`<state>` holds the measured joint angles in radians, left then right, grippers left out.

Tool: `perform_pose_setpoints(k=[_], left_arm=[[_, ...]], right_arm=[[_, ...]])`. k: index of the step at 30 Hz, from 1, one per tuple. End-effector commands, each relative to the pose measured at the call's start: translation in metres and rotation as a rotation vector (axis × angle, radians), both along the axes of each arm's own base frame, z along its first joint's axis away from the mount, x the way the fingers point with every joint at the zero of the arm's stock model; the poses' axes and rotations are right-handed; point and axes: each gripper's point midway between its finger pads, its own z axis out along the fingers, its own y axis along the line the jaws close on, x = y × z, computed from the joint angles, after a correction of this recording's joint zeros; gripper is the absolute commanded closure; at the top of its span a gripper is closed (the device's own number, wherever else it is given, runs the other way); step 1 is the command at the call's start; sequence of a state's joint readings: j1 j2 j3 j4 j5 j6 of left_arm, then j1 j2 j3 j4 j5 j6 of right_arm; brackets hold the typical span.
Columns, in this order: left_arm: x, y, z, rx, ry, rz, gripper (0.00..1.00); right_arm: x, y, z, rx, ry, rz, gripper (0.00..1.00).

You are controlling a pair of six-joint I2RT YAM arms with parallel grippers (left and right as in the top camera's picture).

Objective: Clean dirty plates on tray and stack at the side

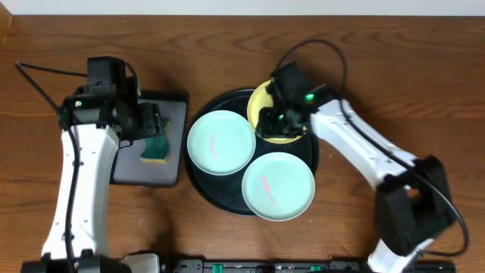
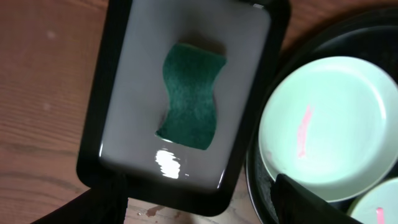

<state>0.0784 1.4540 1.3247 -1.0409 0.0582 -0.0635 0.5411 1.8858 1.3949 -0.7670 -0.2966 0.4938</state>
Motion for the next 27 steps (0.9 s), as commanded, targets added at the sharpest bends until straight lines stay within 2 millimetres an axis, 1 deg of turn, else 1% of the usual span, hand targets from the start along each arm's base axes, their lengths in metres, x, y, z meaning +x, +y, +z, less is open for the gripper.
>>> perform_pose_setpoints(k=[1,2,3,6,8,12,17,18,21,23,25,27], left_arm=[[0.004,0.012,-0.009,0.015,0.036,0.052,0.25],[0.004,0.014,-0.012,0.014,0.045,0.059,0.25],[0.005,0.016,-0.013,0.013,0.048,0.066,0.25],[0.006,0.026,-0.015,0.012,0.046,0.094,0.25],[0.006,0.029,-0.014,0.013,0.043,0.104,0.25],[0.007,0.03,-0.014,0.013,0.039,0.106,0.25],[0.011,0.03,-0.013,0.015,0.023,0.106,0.25],[0.011,0.03,-0.014,0.015,0.025,0.104,0.25],[0.01,0.03,-0.018,0.014,0.037,0.102,0.25],[0.008,0.03,-0.024,0.012,0.058,0.102,0.28],[0.008,0.03,-0.035,0.013,0.094,0.082,0.32],[0.008,0.023,-0.052,-0.016,0.15,0.013,0.35]], right_arm=[[-0.003,0.011,-0.02,-0.05,0.028,-0.015,0.6],[-0.003,0.015,-0.027,-0.054,0.034,-0.016,0.61],[-0.002,0.016,-0.029,-0.054,0.035,-0.015,0.62],[0.0,0.024,-0.049,-0.071,0.04,-0.029,0.7],[0.0,0.024,-0.056,-0.081,0.051,-0.045,0.74],[0.001,0.026,-0.067,-0.087,0.056,-0.047,0.78],[0.001,0.032,-0.078,-0.093,0.049,-0.035,0.92],[0.0,0.031,-0.08,-0.097,0.055,-0.035,0.97],[0.0,0.031,-0.08,-0.098,0.056,-0.035,0.99],[0.0,0.032,-0.08,-0.097,0.056,-0.033,0.99],[0.0,0.032,-0.08,-0.097,0.056,-0.032,0.99],[-0.001,0.032,-0.081,-0.098,0.056,-0.032,0.99]])
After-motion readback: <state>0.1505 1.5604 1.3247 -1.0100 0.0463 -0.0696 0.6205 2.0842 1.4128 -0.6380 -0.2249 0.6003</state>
